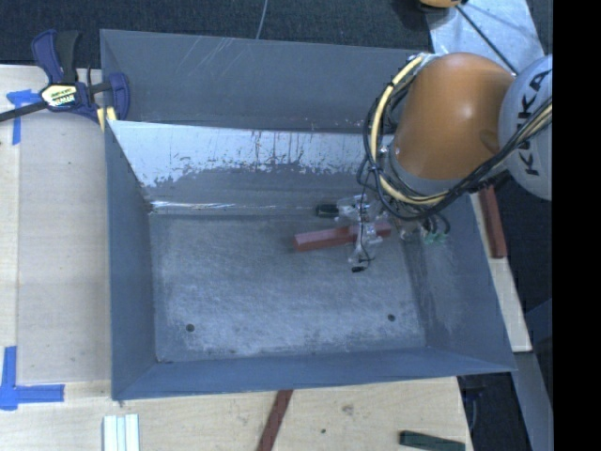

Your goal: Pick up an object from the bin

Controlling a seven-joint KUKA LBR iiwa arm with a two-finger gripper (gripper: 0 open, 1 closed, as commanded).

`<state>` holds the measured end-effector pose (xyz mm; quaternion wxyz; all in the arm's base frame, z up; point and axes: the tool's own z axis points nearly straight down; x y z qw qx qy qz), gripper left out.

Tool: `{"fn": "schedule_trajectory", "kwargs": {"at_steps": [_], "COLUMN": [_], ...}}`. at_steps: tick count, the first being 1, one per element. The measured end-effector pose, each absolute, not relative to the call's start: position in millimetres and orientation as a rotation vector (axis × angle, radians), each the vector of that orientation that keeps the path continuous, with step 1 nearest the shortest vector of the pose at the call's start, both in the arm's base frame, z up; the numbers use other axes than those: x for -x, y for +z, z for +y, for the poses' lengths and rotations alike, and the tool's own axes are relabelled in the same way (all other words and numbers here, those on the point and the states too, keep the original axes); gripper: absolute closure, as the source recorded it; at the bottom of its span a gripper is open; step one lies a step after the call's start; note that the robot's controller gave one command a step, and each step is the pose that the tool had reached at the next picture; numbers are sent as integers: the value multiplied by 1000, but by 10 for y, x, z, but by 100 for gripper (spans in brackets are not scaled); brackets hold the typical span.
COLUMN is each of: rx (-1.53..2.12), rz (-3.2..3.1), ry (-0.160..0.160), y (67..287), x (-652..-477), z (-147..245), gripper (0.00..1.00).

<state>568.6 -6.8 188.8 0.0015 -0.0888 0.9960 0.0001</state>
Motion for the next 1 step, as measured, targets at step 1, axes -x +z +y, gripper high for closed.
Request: {"fn": "schedule_trajectory", "kwargs": {"at_steps": [1], "rx": [398], "rz": [3118], "ry": [1], "y": [2269], "x": [-5689], "z": [-84], "gripper": [100]}}
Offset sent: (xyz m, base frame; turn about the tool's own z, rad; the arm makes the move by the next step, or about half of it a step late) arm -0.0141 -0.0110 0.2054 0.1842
